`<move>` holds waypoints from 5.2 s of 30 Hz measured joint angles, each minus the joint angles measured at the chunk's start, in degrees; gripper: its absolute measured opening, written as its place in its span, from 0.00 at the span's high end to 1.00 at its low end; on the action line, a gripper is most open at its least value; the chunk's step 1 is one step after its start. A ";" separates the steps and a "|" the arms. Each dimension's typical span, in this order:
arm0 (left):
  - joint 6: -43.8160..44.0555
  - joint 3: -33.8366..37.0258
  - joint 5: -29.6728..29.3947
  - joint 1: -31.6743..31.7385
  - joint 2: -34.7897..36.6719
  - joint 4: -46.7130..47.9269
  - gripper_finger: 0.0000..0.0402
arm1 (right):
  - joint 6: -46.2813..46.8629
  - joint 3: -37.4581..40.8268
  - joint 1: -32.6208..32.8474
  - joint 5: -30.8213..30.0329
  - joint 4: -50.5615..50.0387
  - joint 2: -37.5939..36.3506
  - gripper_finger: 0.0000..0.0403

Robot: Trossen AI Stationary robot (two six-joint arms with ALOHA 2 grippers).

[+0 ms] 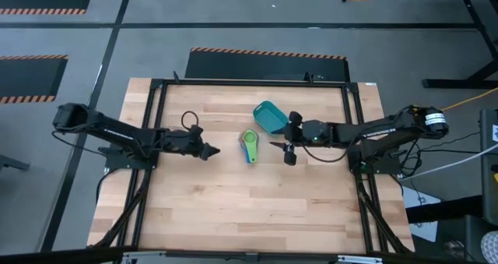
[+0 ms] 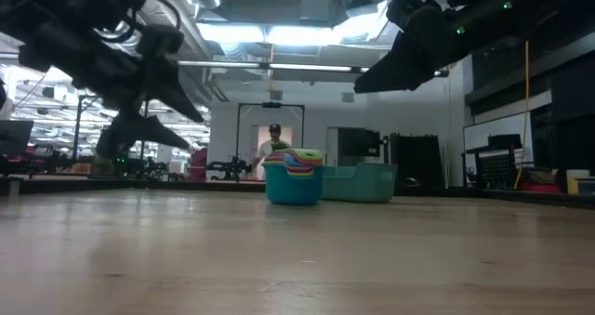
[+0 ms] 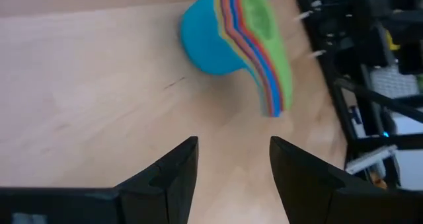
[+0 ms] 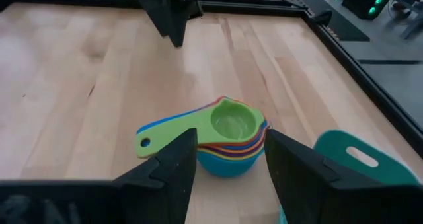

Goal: Nest measuring cups in basket
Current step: Put the nested measuring cups into the green bin

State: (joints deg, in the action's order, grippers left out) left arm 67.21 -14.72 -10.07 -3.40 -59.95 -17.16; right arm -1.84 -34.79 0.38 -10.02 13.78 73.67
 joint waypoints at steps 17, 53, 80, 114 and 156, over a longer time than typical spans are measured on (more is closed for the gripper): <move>5.91 -0.02 -1.31 0.00 -24.25 -31.13 0.55 | -0.16 0.00 0.00 0.04 -0.03 0.35 0.55; 7.71 -14.60 6.60 3.50 -50.26 -50.90 0.55 | 1.76 0.23 0.02 0.13 -3.51 1.17 0.55; 13.69 -14.53 7.83 3.34 -50.24 -48.94 0.55 | 3.10 0.63 0.02 0.09 8.95 21.75 0.55; 14.94 -14.49 13.09 3.85 -50.31 -49.12 0.55 | 3.05 0.61 0.90 4.24 18.30 25.84 0.55; -11.90 -9.18 9.28 5.31 -39.34 -47.83 0.55 | 3.05 0.61 0.85 4.07 17.72 25.79 0.55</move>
State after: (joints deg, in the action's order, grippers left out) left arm 55.31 -23.90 -0.78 1.91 -99.29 -64.99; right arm 1.21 -34.17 1.23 -5.96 31.51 99.46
